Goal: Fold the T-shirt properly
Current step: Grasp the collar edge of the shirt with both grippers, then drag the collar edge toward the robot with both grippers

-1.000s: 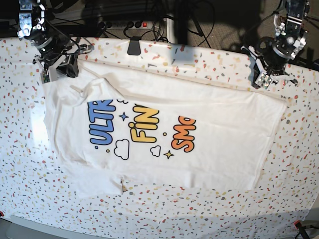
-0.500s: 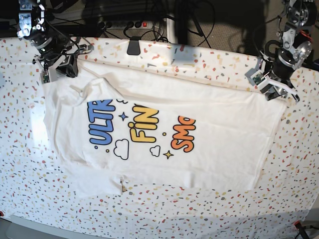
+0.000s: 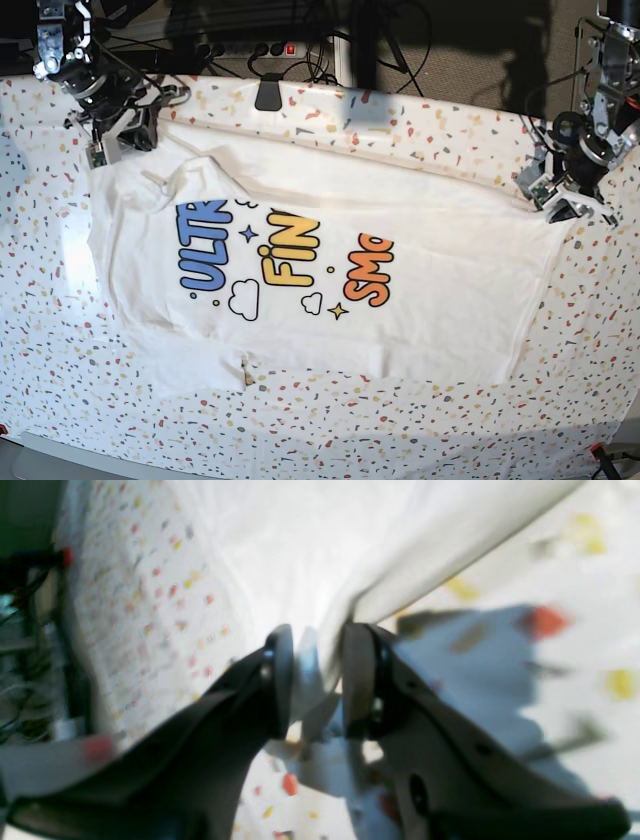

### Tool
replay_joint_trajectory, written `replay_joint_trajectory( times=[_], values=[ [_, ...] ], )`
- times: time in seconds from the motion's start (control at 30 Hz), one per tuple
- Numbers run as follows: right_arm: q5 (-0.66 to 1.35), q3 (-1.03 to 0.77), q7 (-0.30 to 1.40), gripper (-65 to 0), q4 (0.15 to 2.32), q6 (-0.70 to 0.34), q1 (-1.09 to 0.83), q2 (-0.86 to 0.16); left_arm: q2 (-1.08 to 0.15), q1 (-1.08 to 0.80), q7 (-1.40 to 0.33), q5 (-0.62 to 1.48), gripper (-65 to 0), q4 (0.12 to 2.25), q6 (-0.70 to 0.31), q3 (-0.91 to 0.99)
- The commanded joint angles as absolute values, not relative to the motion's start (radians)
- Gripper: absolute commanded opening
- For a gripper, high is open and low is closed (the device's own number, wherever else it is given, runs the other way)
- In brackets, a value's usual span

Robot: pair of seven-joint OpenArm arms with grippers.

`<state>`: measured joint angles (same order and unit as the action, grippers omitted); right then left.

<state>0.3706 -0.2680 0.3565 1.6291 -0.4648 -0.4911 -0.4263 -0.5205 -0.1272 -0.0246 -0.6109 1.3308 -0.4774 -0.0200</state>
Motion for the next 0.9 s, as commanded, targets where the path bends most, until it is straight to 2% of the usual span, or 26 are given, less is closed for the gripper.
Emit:
replay_joint_trajectory(
  times=[0.0, 0.07, 0.1, 0.4, 0.63, 0.87],
  values=[
    [0.376, -0.275, 0.343, -65.0, 1.646, -0.465, -0.493, -0.438, -0.538, -0.121, -0.056, -0.649, -50.7, 1.325, -0.488, -0.016],
    [0.373, -0.275, 0.343, -65.0, 1.645, -0.465, -0.493, -0.438, -0.538, -0.123, -0.059, -0.673, -58.3, 1.321, -0.488, -0.016],
    [0.373, -0.275, 0.343, -65.0, 1.646, -0.465, -0.493, -0.438, -0.538, -0.125, -0.059, -0.673, -64.6, 1.322, -0.493, -0.016],
    [0.366, -0.275, 0.382, -65.0, 1.645, -0.465, -0.5, -0.448, -0.538, -0.264, -0.101, -0.634, -65.0, 1.368, -0.517, -0.016],
    [0.366, -0.281, 0.347, -65.0, 1.646, -0.465, -0.561, -0.448, -0.538, -0.472, -0.091, -0.522, -65.0, 1.566, -0.389, -0.014],
    [0.37, -0.382, 0.312, -65.0, 1.651, -0.468, -0.65, -0.444, -0.538, -0.527, -0.136, -0.511, -65.0, 1.608, -0.38, -0.014]
  ],
)
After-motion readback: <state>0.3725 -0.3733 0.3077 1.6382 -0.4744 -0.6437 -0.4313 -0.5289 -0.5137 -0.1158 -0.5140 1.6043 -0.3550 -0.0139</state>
